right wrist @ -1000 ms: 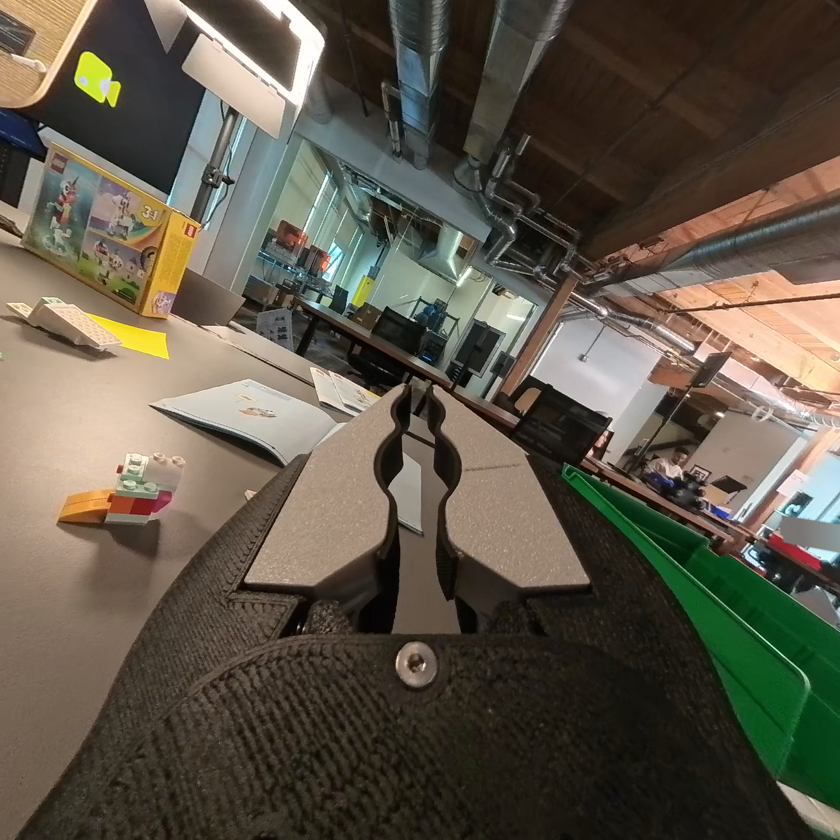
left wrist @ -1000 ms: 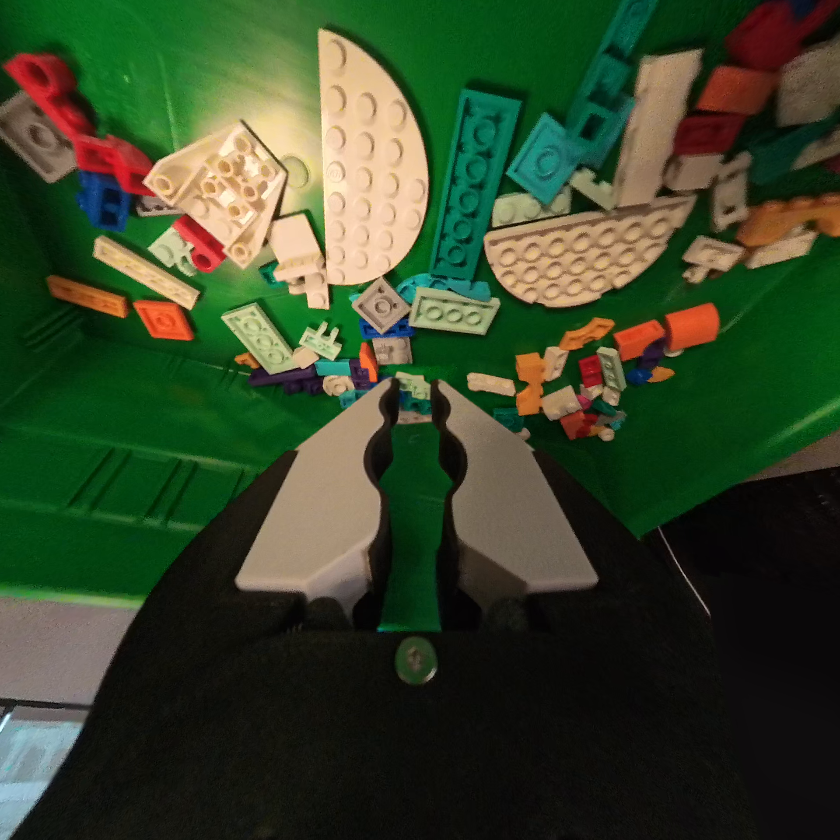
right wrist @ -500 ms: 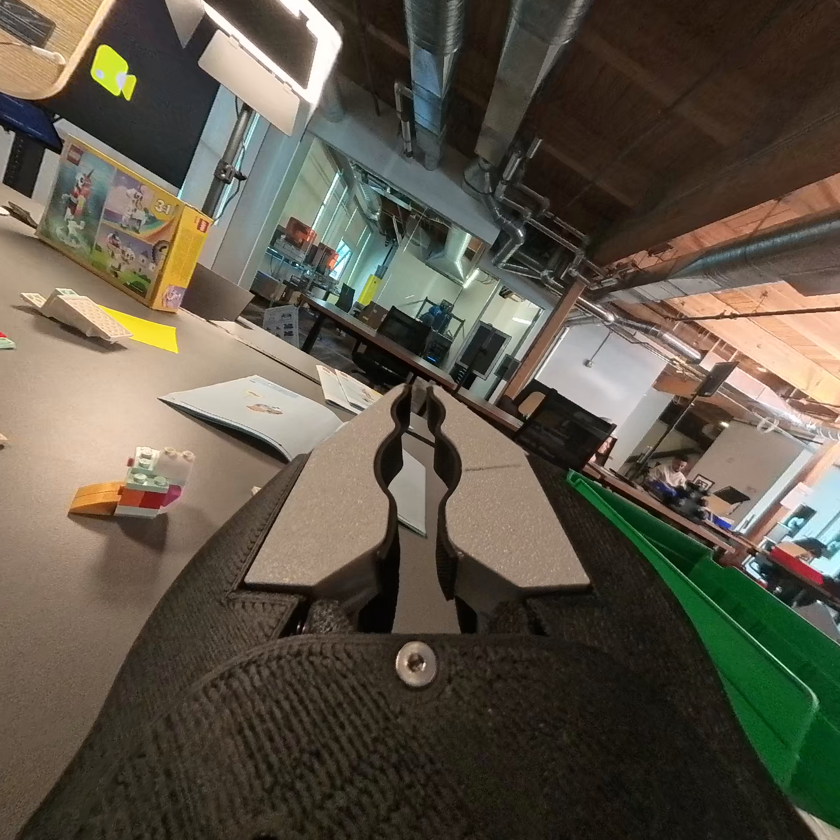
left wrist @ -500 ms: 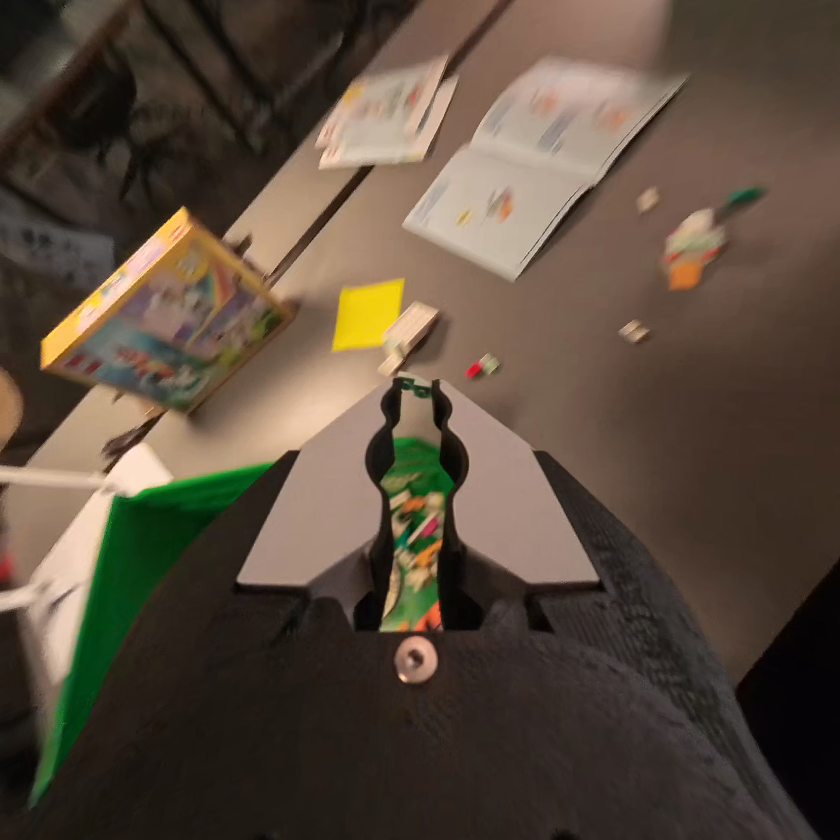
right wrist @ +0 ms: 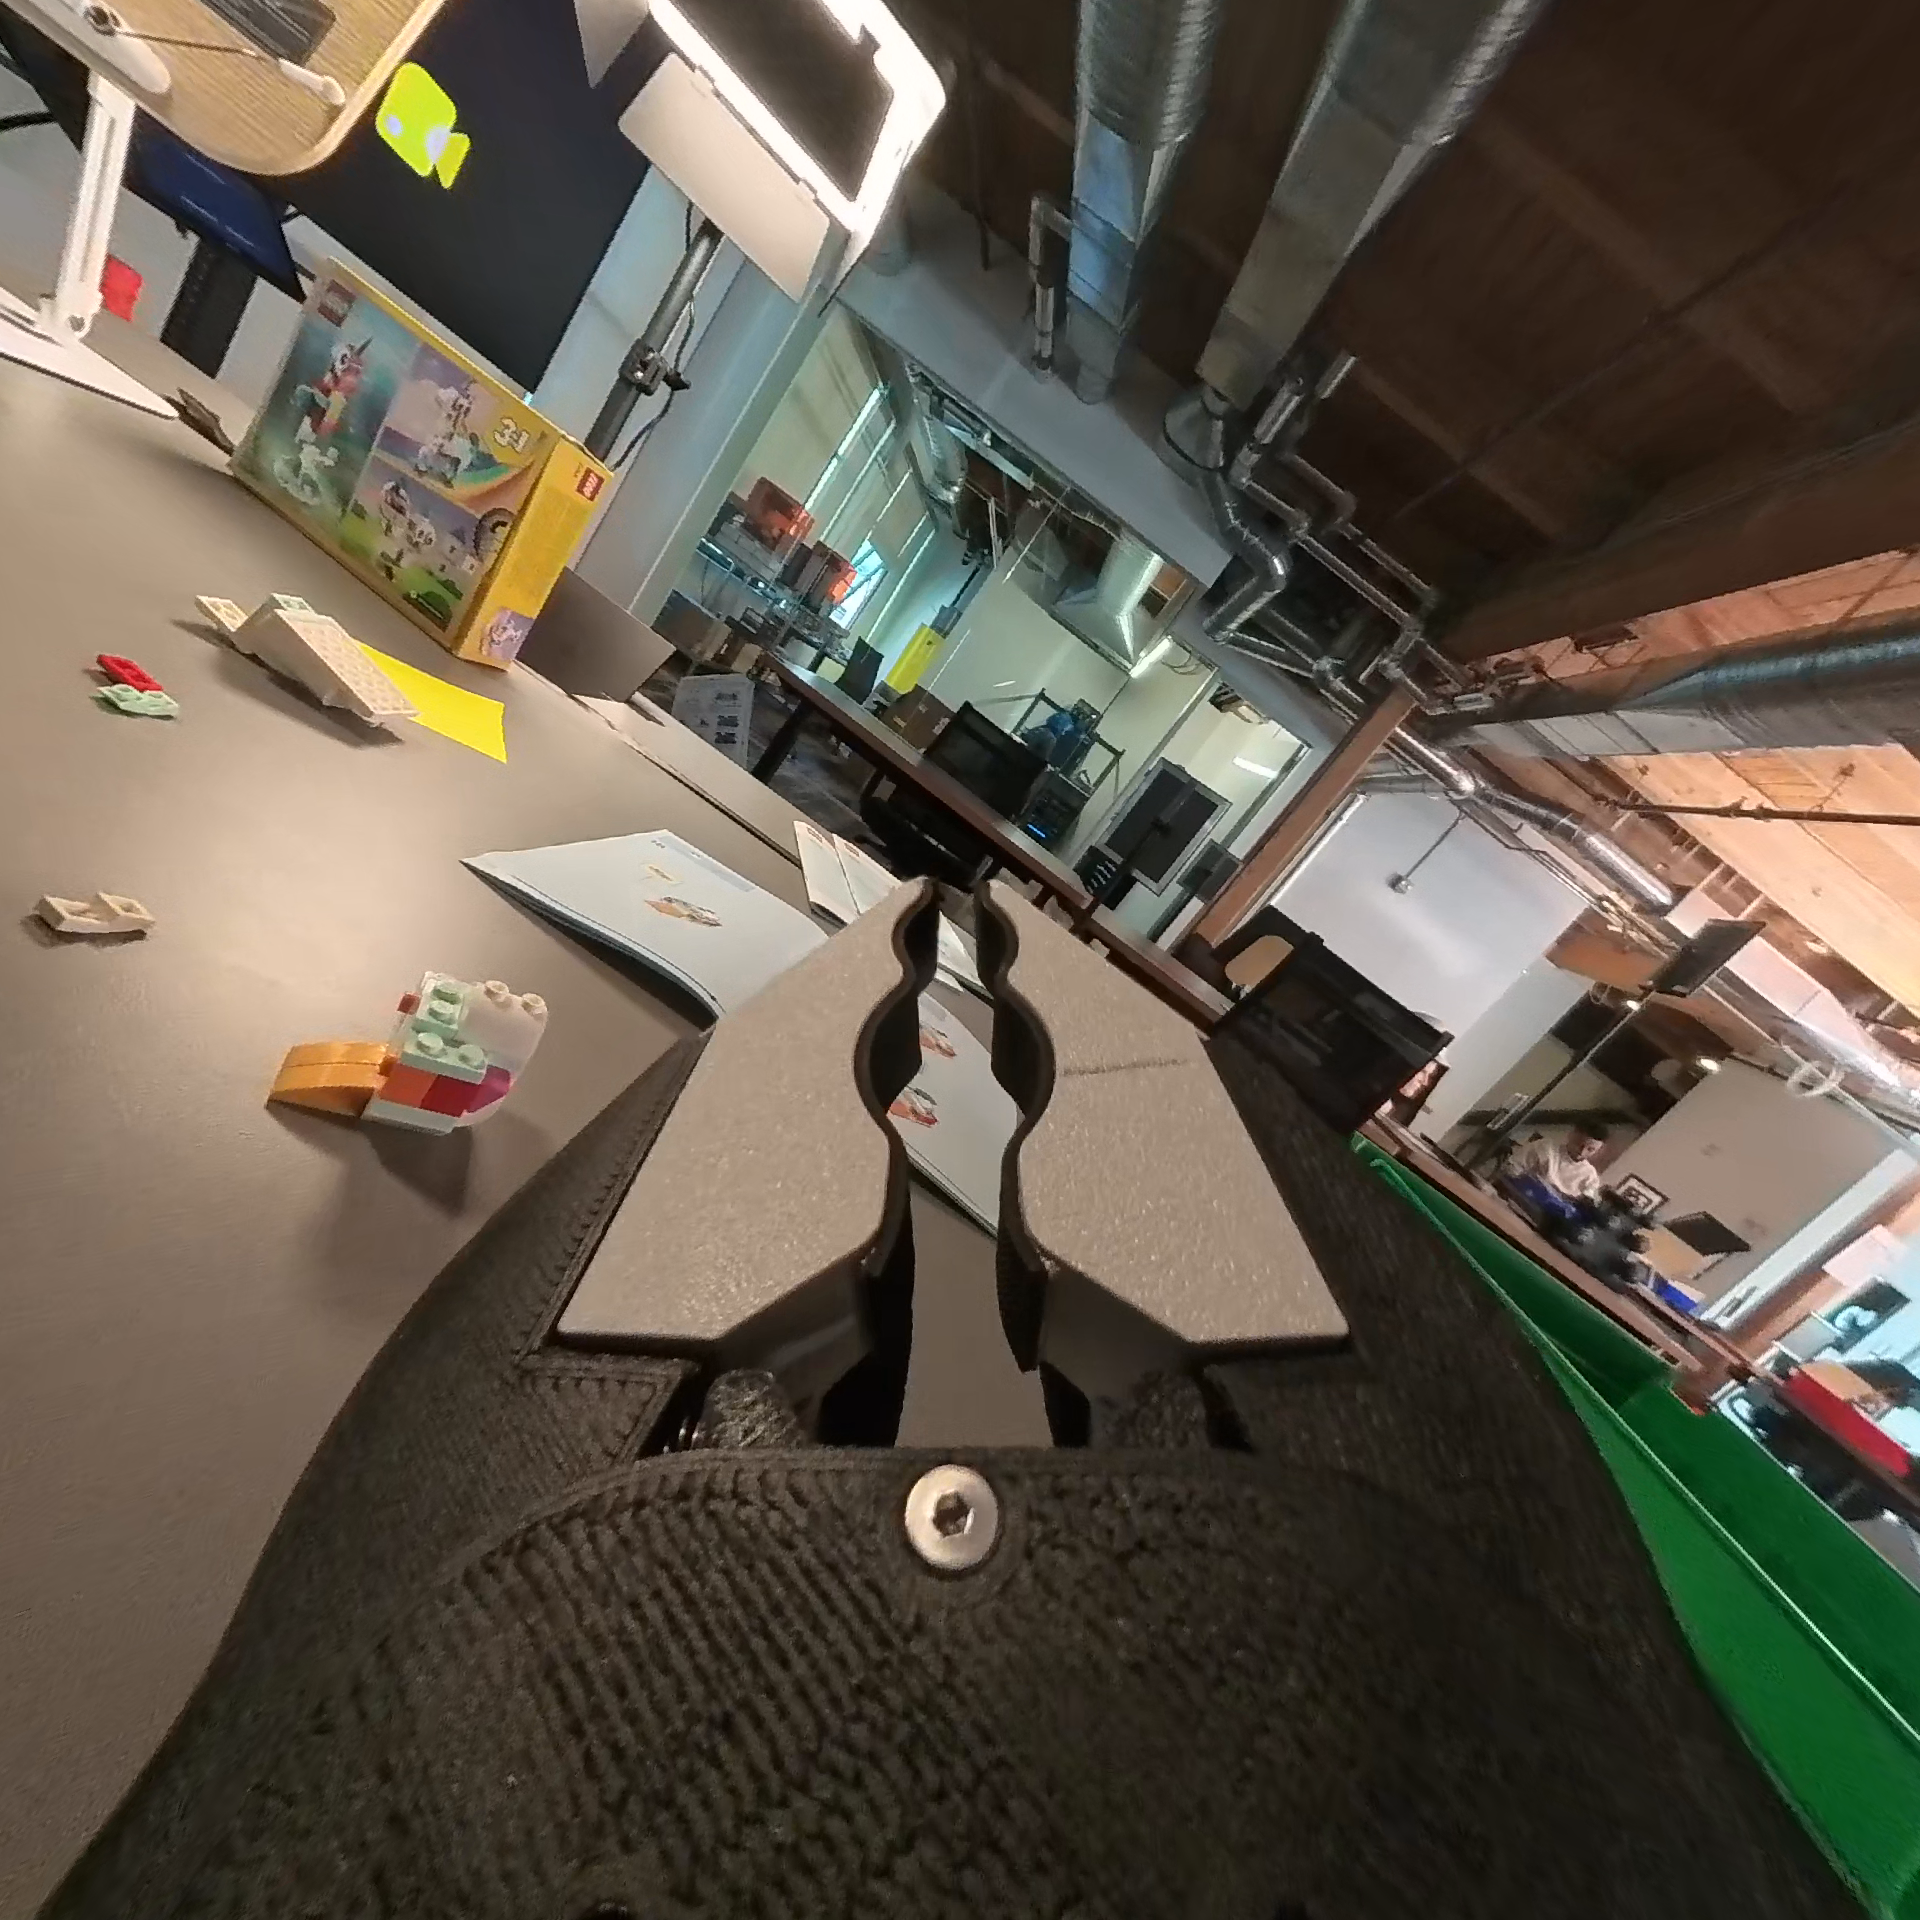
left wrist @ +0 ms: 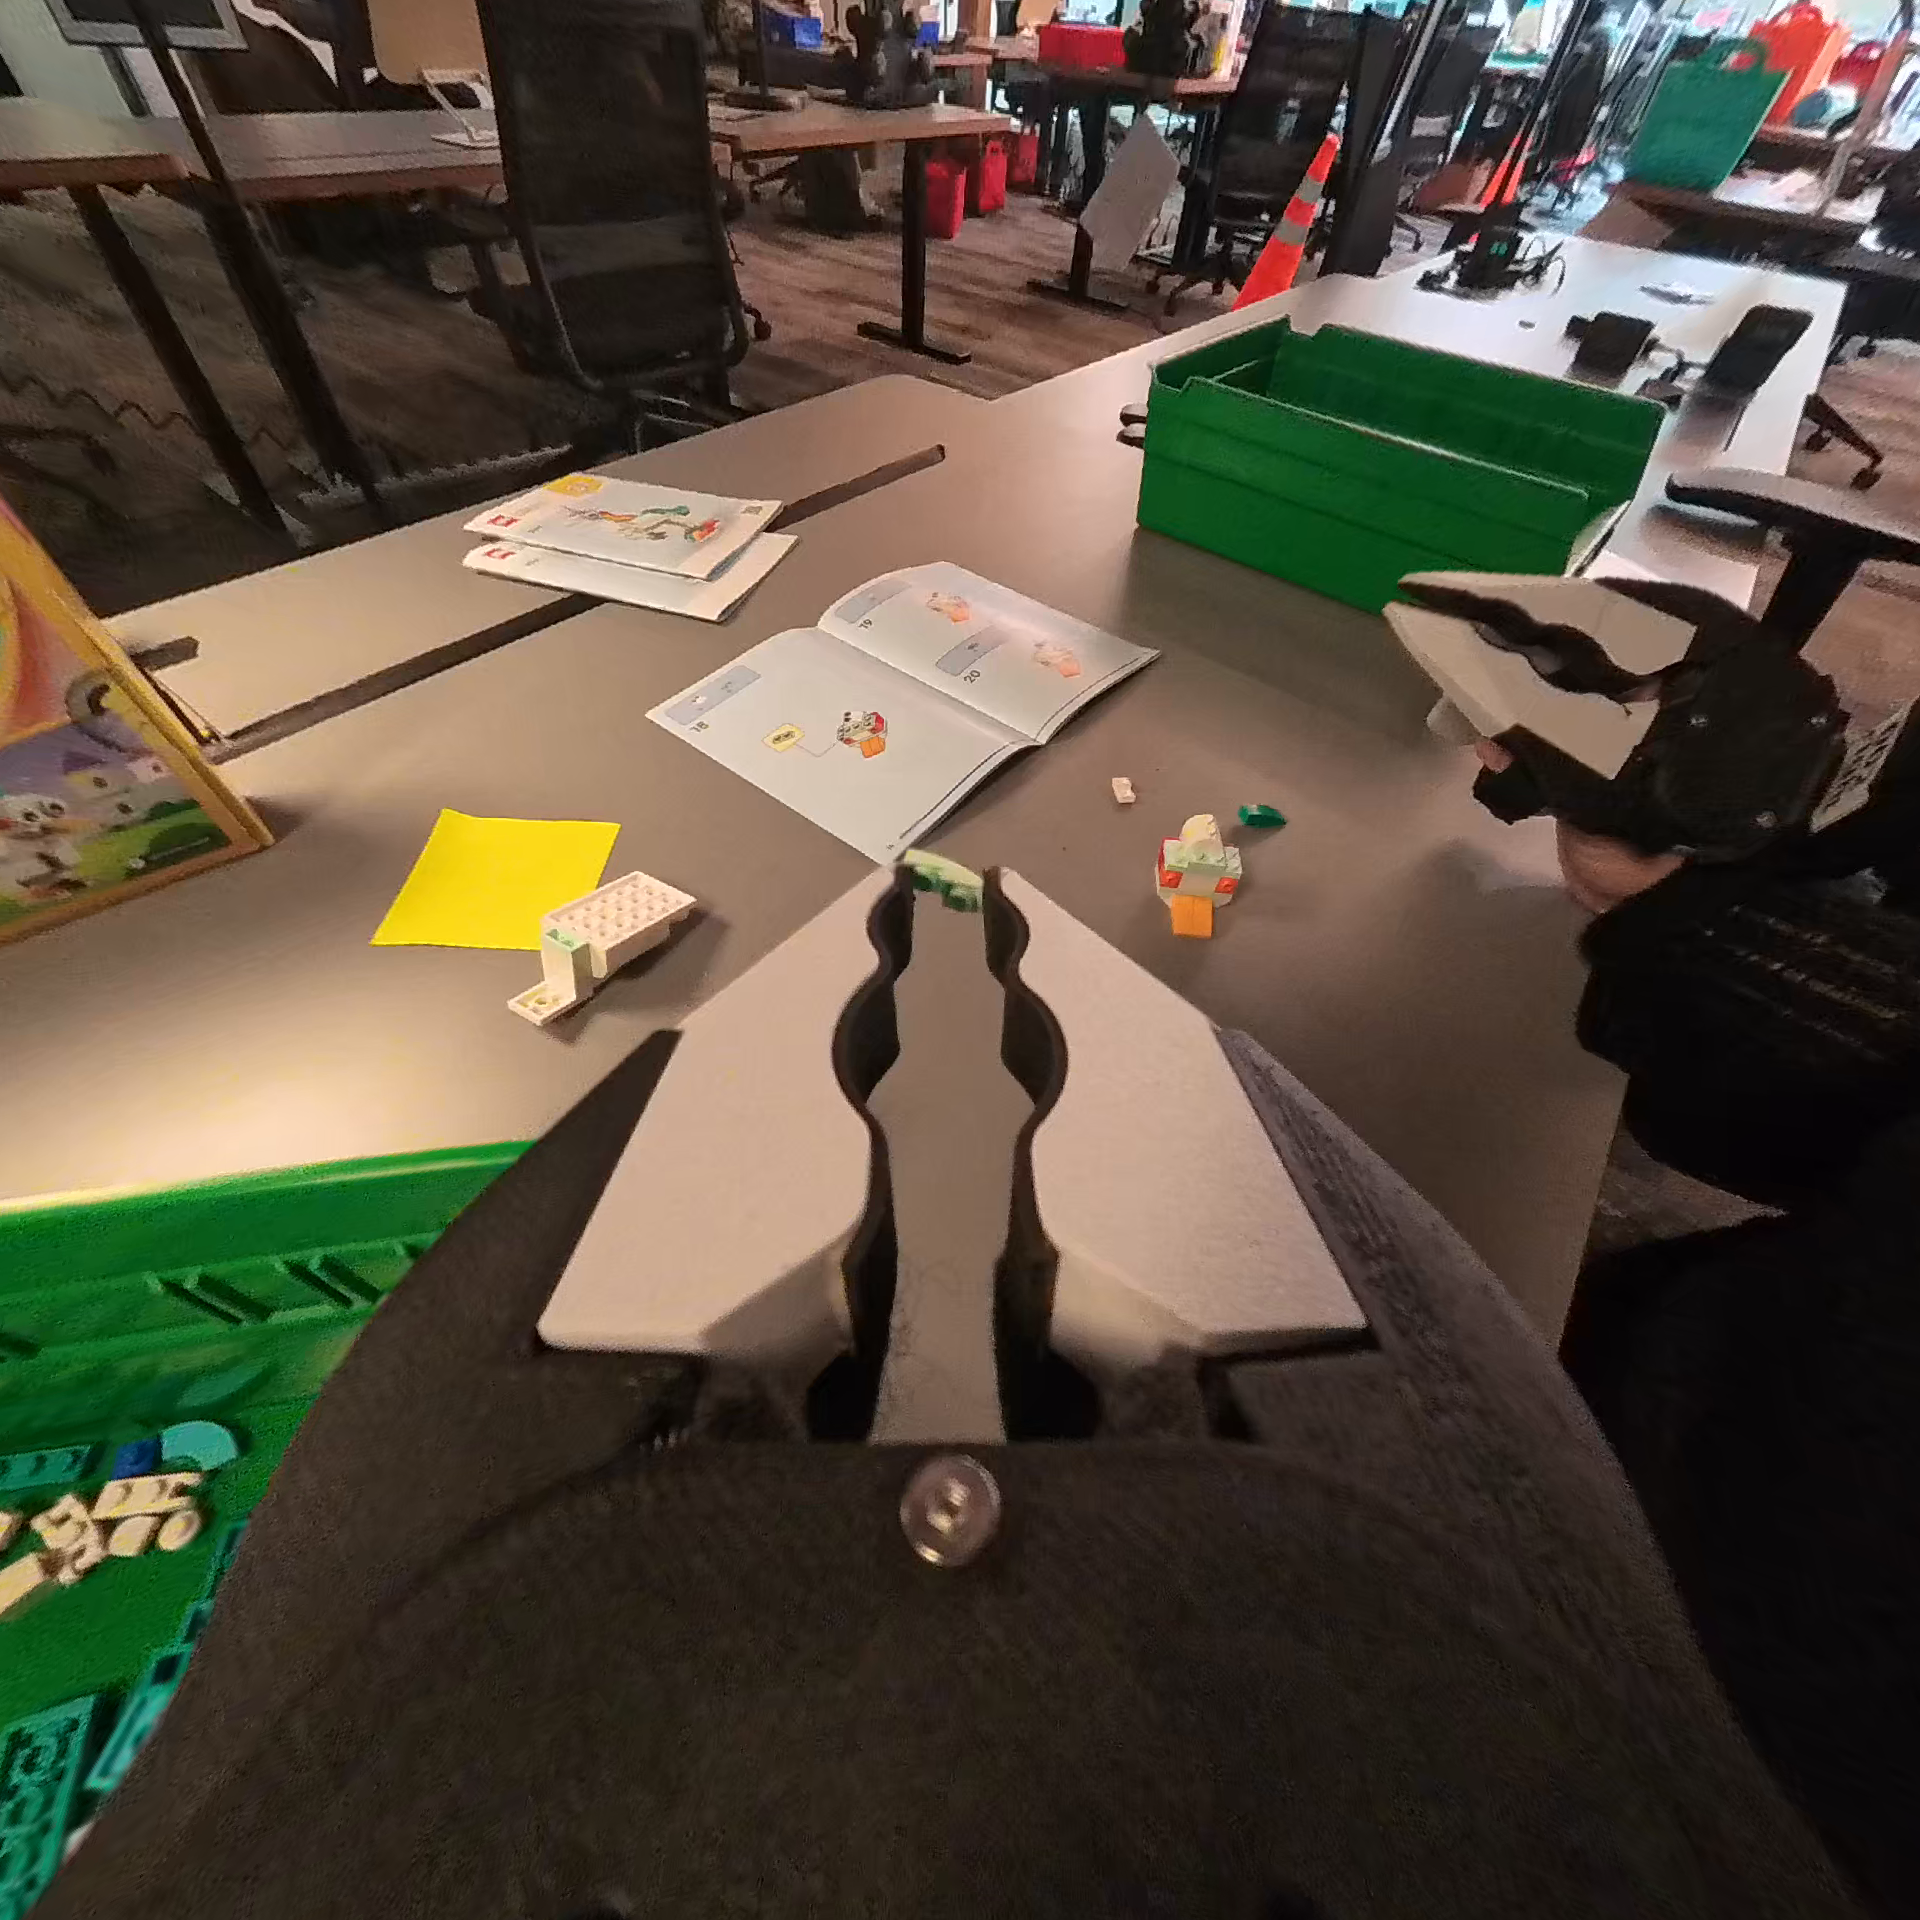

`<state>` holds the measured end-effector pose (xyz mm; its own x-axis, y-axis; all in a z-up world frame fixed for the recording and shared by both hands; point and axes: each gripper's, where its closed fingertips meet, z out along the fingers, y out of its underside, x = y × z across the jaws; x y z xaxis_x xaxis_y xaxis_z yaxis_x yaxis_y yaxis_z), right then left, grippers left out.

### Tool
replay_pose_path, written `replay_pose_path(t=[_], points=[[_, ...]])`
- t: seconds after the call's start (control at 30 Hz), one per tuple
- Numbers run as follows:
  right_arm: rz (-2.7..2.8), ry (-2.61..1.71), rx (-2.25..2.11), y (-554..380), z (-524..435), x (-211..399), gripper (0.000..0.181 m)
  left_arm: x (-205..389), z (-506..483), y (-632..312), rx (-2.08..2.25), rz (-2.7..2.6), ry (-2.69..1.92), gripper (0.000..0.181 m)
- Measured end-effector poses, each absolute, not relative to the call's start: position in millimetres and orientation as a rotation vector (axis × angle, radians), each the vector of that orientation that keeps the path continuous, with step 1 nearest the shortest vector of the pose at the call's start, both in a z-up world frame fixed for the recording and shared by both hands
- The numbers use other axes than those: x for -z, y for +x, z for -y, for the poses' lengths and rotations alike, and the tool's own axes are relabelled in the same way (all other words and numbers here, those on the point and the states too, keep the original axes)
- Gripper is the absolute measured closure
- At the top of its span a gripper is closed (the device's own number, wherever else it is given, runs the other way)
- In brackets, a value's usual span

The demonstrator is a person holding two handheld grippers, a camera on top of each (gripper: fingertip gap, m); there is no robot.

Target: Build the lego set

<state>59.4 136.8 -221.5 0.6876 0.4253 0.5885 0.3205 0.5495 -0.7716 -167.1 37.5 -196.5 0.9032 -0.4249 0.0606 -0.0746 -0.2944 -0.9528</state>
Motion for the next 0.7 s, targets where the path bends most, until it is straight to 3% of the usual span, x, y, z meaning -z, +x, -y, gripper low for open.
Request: replay_pose_path(t=[0.53, 0.7], points=[[0.857, -1.038, -0.089, 58, -139, 224, 0.177, 231, -38, -138, 0.339, -0.465, -1.883, 0.169], [1.193, -0.931, -0.558, 6, -83, 225, 0.160, 212, -29, -82, 0.735, -0.556, -1.759, 0.169]])
